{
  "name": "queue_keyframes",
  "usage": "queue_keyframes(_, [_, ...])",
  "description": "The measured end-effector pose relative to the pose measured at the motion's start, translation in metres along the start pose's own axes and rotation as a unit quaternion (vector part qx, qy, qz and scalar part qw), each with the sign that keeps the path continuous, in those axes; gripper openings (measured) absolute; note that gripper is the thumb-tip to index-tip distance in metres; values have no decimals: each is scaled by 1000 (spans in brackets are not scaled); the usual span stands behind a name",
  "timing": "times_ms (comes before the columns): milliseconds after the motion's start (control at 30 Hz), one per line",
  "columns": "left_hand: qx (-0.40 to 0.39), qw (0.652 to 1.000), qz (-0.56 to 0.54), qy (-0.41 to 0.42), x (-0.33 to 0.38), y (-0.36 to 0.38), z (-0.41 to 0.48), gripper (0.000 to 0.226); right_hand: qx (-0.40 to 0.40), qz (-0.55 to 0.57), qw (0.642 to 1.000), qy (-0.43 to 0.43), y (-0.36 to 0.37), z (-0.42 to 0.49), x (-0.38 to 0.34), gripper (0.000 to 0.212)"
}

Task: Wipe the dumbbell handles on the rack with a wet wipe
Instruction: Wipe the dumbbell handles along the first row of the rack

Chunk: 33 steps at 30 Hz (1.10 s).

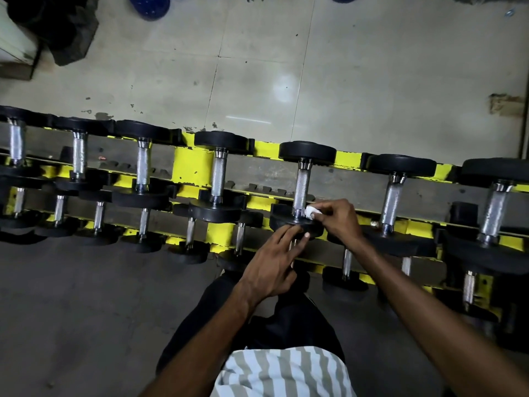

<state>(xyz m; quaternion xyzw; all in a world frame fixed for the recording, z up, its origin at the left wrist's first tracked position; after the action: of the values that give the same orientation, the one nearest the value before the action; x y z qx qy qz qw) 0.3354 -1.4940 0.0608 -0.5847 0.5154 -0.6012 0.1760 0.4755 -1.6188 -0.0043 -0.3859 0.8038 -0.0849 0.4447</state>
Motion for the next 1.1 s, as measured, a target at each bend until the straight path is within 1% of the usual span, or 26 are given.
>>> queue_keyframes(67, [0,1000,0,-1,0,0,-1,89,47,18,998,31,12,4,2,22])
queue_keyframes(133, [-2,1000,1,0,-1,0,-1,89,56,41,994,84,23,10,3,18])
queue_keyframes(200, [-2,1000,4,1,-2,0,-1,89,29,45,988,145,31,17,4,18])
queue_keyframes(233, [-3,1000,4,1,-2,1,-1,89,11,32,987,160,33,20,3,21])
queue_keyframes(300, [-4,1000,5,-1,-2,1,0,90,-20,12,986,166,34,27,-3,25])
queue_keyframes(400, [-6,1000,4,-3,-2,2,-1,90,-54,5,984,172,32,40,-13,22])
queue_keyframes(467, [-11,1000,9,-4,-3,2,-1,90,-83,3,976,199,33,47,-16,21])
queue_keyframes(500, [-16,1000,12,-5,-3,2,-1,91,-93,23,972,216,33,50,-17,21])
queue_keyframes(533, [-19,1000,13,-6,-4,2,-1,91,-102,69,965,232,33,53,-18,23])
queue_keyframes(567, [-22,1000,15,-7,-4,3,-1,91,-110,141,953,243,33,56,-17,25])
queue_keyframes(633, [-27,999,15,-9,-4,4,-1,91,-119,299,913,250,34,61,-15,30])
queue_keyframes(667, [-28,999,13,-8,-4,5,0,92,-127,356,891,250,37,64,-11,29])
queue_keyframes(700, [-29,999,12,-8,-4,5,0,92,-134,383,879,249,40,64,-7,27])
queue_keyframes(733, [-29,999,13,-8,-4,6,0,93,-142,385,878,245,43,61,-5,25])
queue_keyframes(767, [-28,999,14,-8,-4,6,0,93,-148,360,889,241,46,60,-1,25])
queue_keyframes(833, [-25,1000,17,-6,-3,6,0,94,-158,259,926,226,46,56,-1,32])
queue_keyframes(867, [-25,999,19,-6,-4,6,0,93,-164,211,938,221,43,56,-2,32])
queue_keyframes(900, [-26,999,21,-5,-4,6,0,93,-173,187,941,222,40,58,-5,30])
queue_keyframes(933, [-28,999,22,-5,-4,7,0,93,-188,196,936,227,38,60,-7,28])
queue_keyframes(1000, [-29,999,22,-6,-4,7,0,92,-183,276,913,239,31,71,-13,26])
queue_keyframes(1100, [-25,999,25,-8,-2,5,0,92,-127,430,857,254,26,84,-21,31])
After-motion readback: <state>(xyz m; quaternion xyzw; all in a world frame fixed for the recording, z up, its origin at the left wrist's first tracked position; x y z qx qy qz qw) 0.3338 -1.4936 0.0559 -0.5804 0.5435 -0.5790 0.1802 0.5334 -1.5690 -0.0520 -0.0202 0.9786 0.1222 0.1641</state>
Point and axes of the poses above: each hand's wrist, its own z-axis towards the middle knuckle, its own y-axis out of the palm, x = y × z, the point moved 7 cm from there along z, towards the middle knuckle, and after that the axes turned 8 degrees about y, right-handed, at the moved point
